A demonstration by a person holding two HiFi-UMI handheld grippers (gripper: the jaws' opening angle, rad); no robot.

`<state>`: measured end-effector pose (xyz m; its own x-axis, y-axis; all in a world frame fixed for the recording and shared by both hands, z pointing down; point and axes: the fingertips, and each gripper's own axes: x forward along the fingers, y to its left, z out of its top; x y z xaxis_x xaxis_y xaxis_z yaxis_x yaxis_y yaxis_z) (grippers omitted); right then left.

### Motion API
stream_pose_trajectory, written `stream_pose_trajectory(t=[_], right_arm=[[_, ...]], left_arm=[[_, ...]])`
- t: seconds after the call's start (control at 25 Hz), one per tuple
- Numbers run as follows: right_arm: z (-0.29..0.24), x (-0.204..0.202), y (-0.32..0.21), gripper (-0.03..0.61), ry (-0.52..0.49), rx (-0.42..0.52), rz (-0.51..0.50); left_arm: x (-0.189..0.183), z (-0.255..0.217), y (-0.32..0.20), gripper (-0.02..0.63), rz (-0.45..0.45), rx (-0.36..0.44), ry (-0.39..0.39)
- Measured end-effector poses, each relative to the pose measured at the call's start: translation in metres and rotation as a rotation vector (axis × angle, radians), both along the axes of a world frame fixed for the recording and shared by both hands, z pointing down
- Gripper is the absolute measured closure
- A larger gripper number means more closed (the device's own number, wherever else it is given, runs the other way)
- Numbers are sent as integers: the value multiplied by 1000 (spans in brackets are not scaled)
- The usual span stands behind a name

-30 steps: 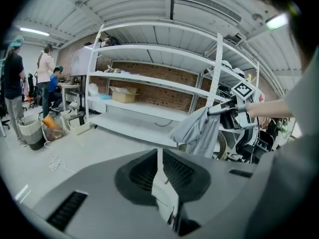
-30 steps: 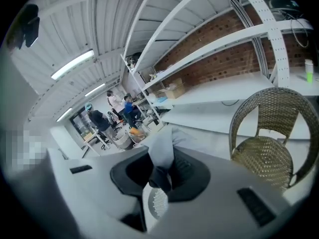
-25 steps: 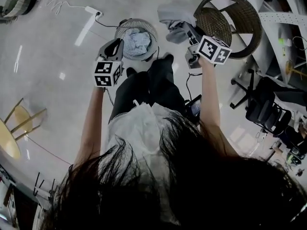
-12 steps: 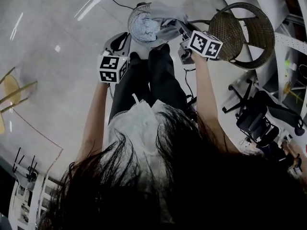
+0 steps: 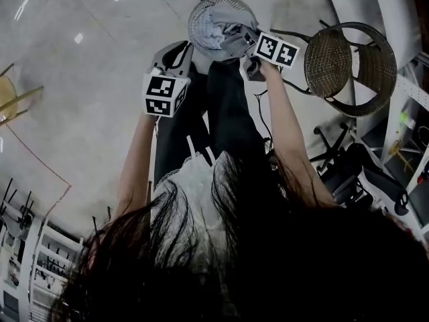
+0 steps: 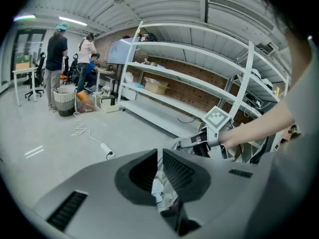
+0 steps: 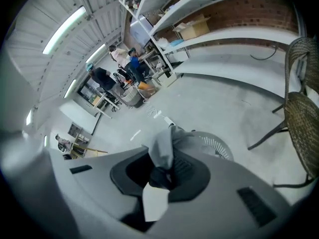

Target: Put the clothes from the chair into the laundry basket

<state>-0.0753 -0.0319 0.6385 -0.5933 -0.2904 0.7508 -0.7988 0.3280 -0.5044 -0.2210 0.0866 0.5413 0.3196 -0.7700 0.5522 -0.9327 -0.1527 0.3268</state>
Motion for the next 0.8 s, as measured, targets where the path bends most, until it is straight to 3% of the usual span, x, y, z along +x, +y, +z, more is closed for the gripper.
stream_pose_trajectory(t=[0.28,0.64,0.68,0.76,0.8], right_arm=[[70,2,-10,509,84,-79,-55],[138,8,-24,508,192,-127,-171],[145,9,-24,495,209,-138,-195],[157,11,-22,358,236,-166,-237],[160,12,-21,354,242,-176,-250]], left_arm=[[8,37,-13,583,-57,-49,20],[16,71,-51,583,-53,-63,21],[17,74,-55,583,-50,-65,20],[18,79,-61,583,-41,-69,10],[19,80,-63,583,-37,-68,7]])
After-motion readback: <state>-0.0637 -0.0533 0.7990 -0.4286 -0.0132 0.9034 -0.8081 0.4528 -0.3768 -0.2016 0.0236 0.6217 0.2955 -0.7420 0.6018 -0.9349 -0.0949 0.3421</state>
